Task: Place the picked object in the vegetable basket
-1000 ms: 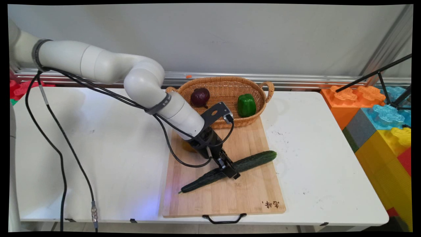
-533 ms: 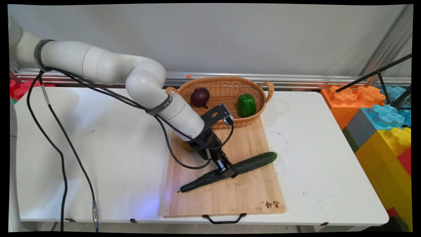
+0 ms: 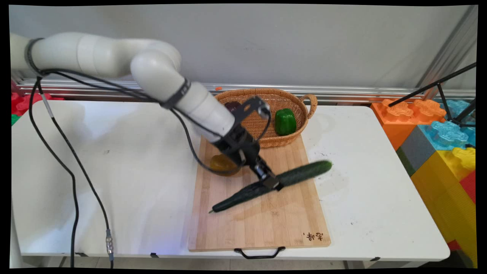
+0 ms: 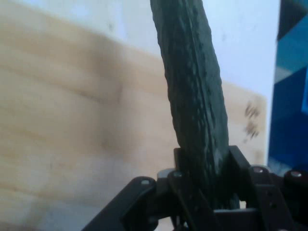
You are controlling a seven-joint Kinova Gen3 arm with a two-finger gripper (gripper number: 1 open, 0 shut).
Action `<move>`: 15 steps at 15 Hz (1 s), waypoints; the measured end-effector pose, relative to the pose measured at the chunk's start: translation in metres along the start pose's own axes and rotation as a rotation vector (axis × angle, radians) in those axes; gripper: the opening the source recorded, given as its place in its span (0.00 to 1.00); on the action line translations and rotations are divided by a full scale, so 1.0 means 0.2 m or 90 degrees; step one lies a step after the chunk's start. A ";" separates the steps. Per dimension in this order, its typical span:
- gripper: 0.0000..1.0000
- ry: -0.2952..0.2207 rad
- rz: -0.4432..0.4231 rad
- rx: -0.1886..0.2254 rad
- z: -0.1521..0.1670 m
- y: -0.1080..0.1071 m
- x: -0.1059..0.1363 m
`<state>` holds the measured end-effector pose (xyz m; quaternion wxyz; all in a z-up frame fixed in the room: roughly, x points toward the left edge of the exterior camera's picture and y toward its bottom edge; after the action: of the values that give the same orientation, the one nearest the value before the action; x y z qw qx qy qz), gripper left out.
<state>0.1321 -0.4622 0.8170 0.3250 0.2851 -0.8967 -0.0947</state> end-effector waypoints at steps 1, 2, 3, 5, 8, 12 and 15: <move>0.00 0.011 -0.006 -0.003 -0.04 0.01 0.03; 0.00 0.026 -0.012 -0.003 -0.09 0.01 0.07; 0.00 0.041 -0.018 0.000 -0.14 0.01 0.11; 0.00 0.067 -0.024 0.008 -0.21 0.01 0.18; 0.00 0.113 -0.024 0.032 -0.32 -0.03 0.30; 0.00 0.178 -0.016 0.084 -0.41 -0.12 0.45; 0.00 0.222 0.000 0.136 -0.46 -0.22 0.56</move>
<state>0.1407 -0.5609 0.9317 0.4437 0.3297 -0.8317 0.0516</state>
